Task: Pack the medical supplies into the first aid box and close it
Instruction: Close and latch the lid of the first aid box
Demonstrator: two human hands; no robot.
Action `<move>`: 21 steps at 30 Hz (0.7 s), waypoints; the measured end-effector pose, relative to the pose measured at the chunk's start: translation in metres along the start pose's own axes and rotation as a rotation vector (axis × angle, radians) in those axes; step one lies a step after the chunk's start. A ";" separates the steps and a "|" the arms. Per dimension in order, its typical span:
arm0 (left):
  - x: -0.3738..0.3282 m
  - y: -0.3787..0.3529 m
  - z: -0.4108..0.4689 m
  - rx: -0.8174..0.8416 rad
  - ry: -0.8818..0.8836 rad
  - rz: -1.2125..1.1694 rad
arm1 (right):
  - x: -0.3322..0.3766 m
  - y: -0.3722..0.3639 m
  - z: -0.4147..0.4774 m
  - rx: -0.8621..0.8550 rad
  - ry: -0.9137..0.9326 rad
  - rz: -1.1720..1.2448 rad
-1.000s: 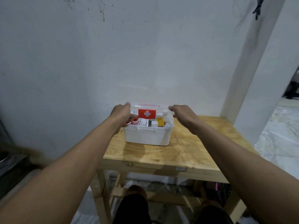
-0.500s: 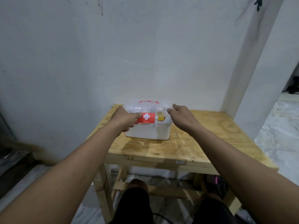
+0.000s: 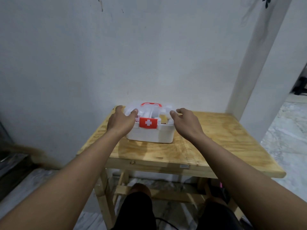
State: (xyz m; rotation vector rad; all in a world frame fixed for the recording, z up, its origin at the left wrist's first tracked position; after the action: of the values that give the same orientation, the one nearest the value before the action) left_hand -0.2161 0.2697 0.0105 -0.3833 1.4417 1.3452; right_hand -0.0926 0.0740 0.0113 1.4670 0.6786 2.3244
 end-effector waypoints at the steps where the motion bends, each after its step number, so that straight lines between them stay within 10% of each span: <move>1: 0.000 -0.003 0.000 0.015 -0.009 -0.010 | 0.000 0.001 0.001 -0.009 -0.015 0.012; 21: 0.005 -0.024 0.019 0.023 -0.107 0.032 | 0.002 0.000 0.000 -0.012 -0.086 0.130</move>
State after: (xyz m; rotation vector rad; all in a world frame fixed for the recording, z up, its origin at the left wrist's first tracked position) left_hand -0.1897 0.2810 -0.0016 -0.2703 1.3788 1.3538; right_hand -0.0931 0.0752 0.0123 1.6407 0.5612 2.3395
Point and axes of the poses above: each hand's wrist, its own z-axis towards the middle knuckle, its own y-axis out of the back of the hand, x = y × z, the point moved 3 cm from there along z, towards the middle knuckle, and after that the axes turned 12 degrees about -x, right-handed, at the moved point
